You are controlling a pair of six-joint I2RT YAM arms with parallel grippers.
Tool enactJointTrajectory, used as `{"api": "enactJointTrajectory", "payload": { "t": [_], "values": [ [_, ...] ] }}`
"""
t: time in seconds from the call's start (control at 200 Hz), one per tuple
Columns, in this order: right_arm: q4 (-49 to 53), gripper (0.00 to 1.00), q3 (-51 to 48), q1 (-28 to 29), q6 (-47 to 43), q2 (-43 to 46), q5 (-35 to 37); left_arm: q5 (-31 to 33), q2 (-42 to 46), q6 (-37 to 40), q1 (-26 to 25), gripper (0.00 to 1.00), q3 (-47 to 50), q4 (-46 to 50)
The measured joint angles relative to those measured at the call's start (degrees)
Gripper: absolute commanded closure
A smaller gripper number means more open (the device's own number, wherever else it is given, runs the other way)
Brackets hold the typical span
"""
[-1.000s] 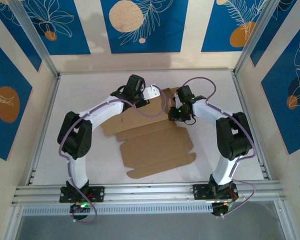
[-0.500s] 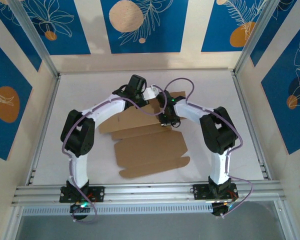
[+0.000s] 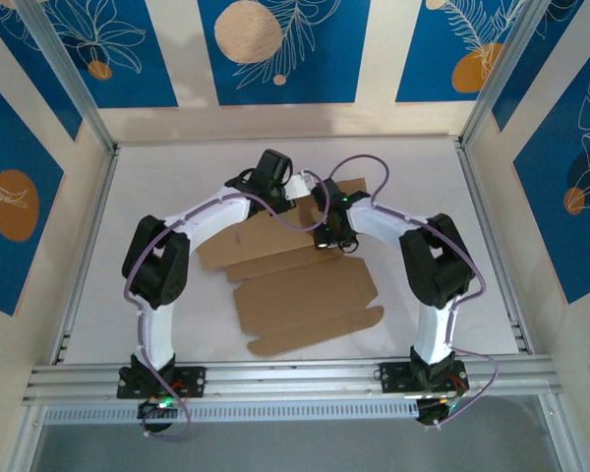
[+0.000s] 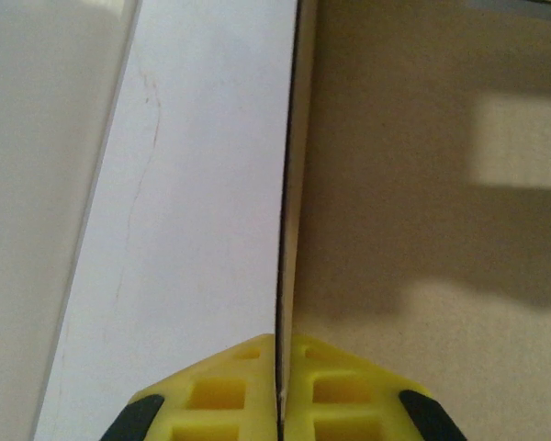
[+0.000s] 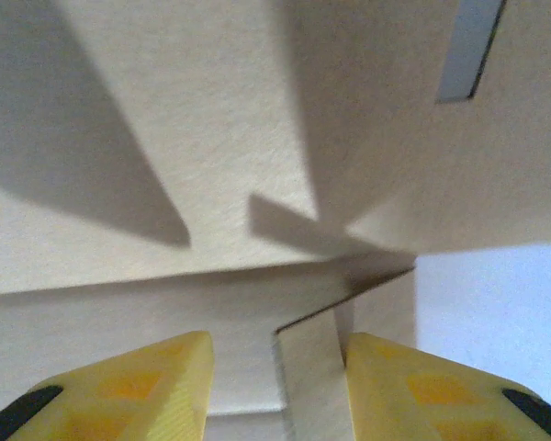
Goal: Fold the paper box
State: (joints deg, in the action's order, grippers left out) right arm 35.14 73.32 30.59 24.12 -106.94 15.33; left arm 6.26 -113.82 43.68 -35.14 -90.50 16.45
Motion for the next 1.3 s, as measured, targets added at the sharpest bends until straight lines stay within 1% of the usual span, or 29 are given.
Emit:
{"api": "enactJointTrajectory", "payload": {
  "t": [0.135,0.255,0.51,0.605,0.69,0.81,0.915,1.015,1.166,1.301],
  "values": [
    [-3.43,0.62,-3.37,-2.1,0.94,4.68,-5.42,-0.02,0.0,-0.04,-0.68,1.0,-0.09,-0.98],
    [-6.67,0.63,-5.57,-3.67,1.75,6.21,-10.95,0.0,0.0,-0.04,-0.68,1.0,-0.42,-1.11],
    [-8.41,0.63,-7.72,-5.79,1.7,7.15,-15.98,0.0,0.0,0.0,-0.68,1.0,-0.44,-1.14],
    [-8.11,0.65,-7.93,-7.82,0.5,10.27,-15.23,0.0,0.0,0.2,-0.68,1.0,-0.44,-1.16],
    [-5.6,0.68,-6.03,-10.4,-1.33,12.59,-12.55,0.0,0.0,0.28,-0.68,1.0,-0.44,-1.16],
    [-2.6,0.68,-2.12,-14.14,-3.37,11.87,-8.83,0.0,0.0,0.39,-0.68,1.0,-0.44,-1.18],
    [-0.85,0.67,-1.51,-16.57,-4.9,10.16,-6.93,0.0,0.0,0.39,-0.68,1.0,-0.44,-1.18],
    [0.52,0.66,-1.51,-17.68,-5.79,8.09,-7.23,0.0,0.0,0.39,-0.68,1.0,-0.44,-1.18],
    [0.76,0.68,-1.4,-18.6,-6.14,5.14,-10.12,0.0,0.0,0.39,-0.68,1.0,-0.44,-1.18],
    [0.96,0.68,-1.29,-18.69,-6.12,3.08,-11.89,0.0,0.0,0.39,-0.68,1.0,-0.44,-1.18]
  ]
}}
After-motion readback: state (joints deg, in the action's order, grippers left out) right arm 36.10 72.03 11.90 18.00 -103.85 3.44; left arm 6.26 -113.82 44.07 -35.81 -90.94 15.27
